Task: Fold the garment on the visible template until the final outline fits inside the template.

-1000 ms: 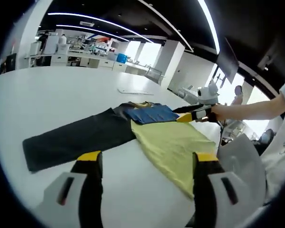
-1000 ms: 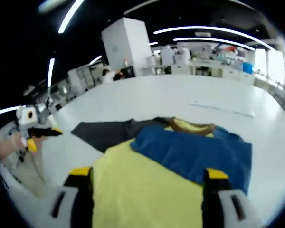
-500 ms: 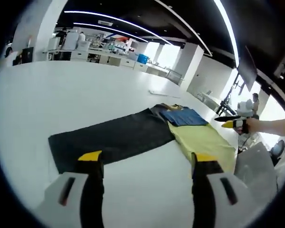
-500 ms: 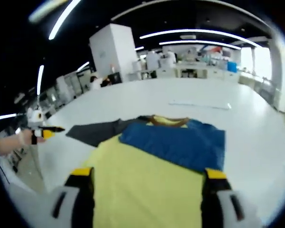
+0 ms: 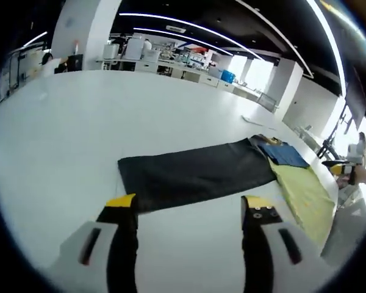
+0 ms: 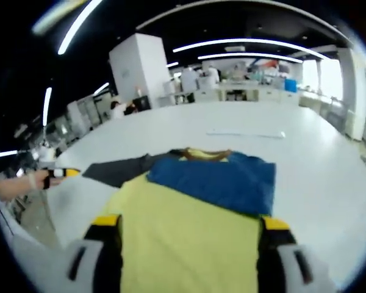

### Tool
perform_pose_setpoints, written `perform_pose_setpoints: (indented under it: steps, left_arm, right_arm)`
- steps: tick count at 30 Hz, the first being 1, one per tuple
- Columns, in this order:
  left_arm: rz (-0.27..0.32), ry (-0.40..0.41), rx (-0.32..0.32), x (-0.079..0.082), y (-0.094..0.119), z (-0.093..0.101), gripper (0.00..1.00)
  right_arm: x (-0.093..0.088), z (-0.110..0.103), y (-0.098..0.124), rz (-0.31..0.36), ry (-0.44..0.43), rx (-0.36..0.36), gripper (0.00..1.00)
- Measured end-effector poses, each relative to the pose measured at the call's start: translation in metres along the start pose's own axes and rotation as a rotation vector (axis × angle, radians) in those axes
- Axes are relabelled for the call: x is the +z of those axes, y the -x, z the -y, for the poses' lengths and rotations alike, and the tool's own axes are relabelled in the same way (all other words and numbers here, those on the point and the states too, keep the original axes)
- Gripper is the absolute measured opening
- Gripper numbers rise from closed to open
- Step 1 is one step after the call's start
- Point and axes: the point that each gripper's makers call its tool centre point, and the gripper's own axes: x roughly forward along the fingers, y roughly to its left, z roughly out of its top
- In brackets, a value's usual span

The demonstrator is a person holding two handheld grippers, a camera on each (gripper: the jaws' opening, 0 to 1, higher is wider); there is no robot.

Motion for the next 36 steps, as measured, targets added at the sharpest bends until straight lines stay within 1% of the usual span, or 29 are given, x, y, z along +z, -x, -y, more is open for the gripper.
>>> perform_pose_setpoints:
  steps: [2, 3, 4, 6, 7, 9, 10, 11, 12, 13, 14, 16, 17, 21, 23, 24, 26, 28, 30, 31, 33, 36]
  left_arm:
    - [0.004, 0.015, 0.014, -0.001, -0.002, -0.006, 0.64]
    - [0.002, 0.024, 0.026, -0.002, -0.003, -0.01, 0.62]
    - [0.004, 0.03, 0.04, -0.004, -0.002, -0.008, 0.61]
    - [-0.001, 0.058, 0.06, -0.007, -0.003, -0.013, 0.58]
    - [0.009, 0.066, 0.068, -0.007, -0.003, -0.015, 0.57]
    - [0.008, 0.065, 0.083, -0.009, -0.004, -0.018, 0.53]
    - [-0.001, 0.068, 0.091, -0.01, -0.007, -0.024, 0.52]
    - [0.041, 0.045, 0.103, -0.002, -0.011, -0.032, 0.51]
    - [0.004, 0.084, 0.102, -0.009, -0.012, -0.034, 0.48]
    - [0.017, 0.08, 0.11, -0.006, -0.014, -0.039, 0.47]
    - [0.015, 0.082, 0.115, -0.006, -0.014, -0.038, 0.45]
    - [0.01, 0.07, 0.13, -0.006, -0.015, -0.04, 0.39]
    - [0.007, 0.059, 0.138, -0.006, -0.017, -0.043, 0.35]
    - [0.019, 0.069, 0.164, -0.006, -0.02, -0.048, 0.23]
    - [0.028, 0.077, 0.176, -0.007, -0.02, -0.053, 0.18]
    - [0.03, 0.077, 0.182, -0.006, -0.017, -0.051, 0.15]
    - [0.033, 0.08, 0.184, -0.006, -0.015, -0.05, 0.11]
    - [0.036, 0.079, 0.19, -0.007, -0.014, -0.051, 0.08]
    - [0.036, 0.074, 0.195, -0.008, -0.012, -0.051, 0.05]
    - [0.031, 0.059, 0.199, -0.009, -0.011, -0.05, 0.04]
    - [0.028, 0.057, 0.195, -0.006, -0.011, -0.05, 0.01]
    - [0.012, 0.075, 0.194, -0.005, -0.012, -0.05, 0.0]
  right_arm:
    - [-0.003, 0.002, 0.002, -0.003, 0.0, -0.003, 0.92]
    - [-0.003, -0.002, 0.004, -0.003, -0.001, -0.005, 0.92]
    - [-0.004, -0.002, 0.006, -0.005, -0.003, -0.006, 0.91]
    - [-0.005, -0.001, 0.009, -0.004, -0.005, -0.01, 0.91]
    - [-0.006, 0.004, 0.009, -0.002, -0.009, -0.012, 0.91]
    - [-0.006, 0.007, 0.012, 0.005, -0.017, -0.017, 0.91]
    - [-0.006, 0.007, 0.012, 0.006, -0.019, -0.018, 0.91]
    - [-0.007, 0.006, 0.015, 0.006, -0.025, -0.021, 0.91]
    - [-0.008, 0.006, 0.016, 0.006, -0.026, -0.025, 0.91]
    - [-0.009, 0.006, 0.019, 0.009, -0.028, -0.026, 0.91]
    - [-0.01, 0.007, 0.021, 0.009, -0.033, -0.029, 0.91]
    - [-0.011, 0.006, 0.022, 0.008, -0.035, -0.035, 0.9]
    - [-0.012, 0.01, 0.021, 0.007, -0.038, -0.037, 0.9]
    - [-0.016, 0.009, 0.026, 0.009, -0.046, -0.045, 0.9]
    - [-0.017, 0.009, 0.026, 0.008, -0.051, -0.047, 0.9]
    - [-0.018, 0.009, 0.026, 0.008, -0.051, -0.048, 0.9]
    - [-0.019, 0.011, 0.027, 0.006, -0.052, -0.052, 0.9]
    - [-0.021, 0.006, 0.03, 0.004, -0.053, -0.052, 0.9]
    - [-0.022, 0.007, 0.032, 0.002, -0.047, -0.057, 0.9]
    - [-0.023, 0.011, 0.031, 0.001, -0.049, -0.058, 0.9]
    - [-0.023, 0.014, 0.033, 0.004, -0.053, -0.062, 0.9]
    - [-0.023, 0.005, 0.042, 0.009, -0.056, -0.066, 0.9]
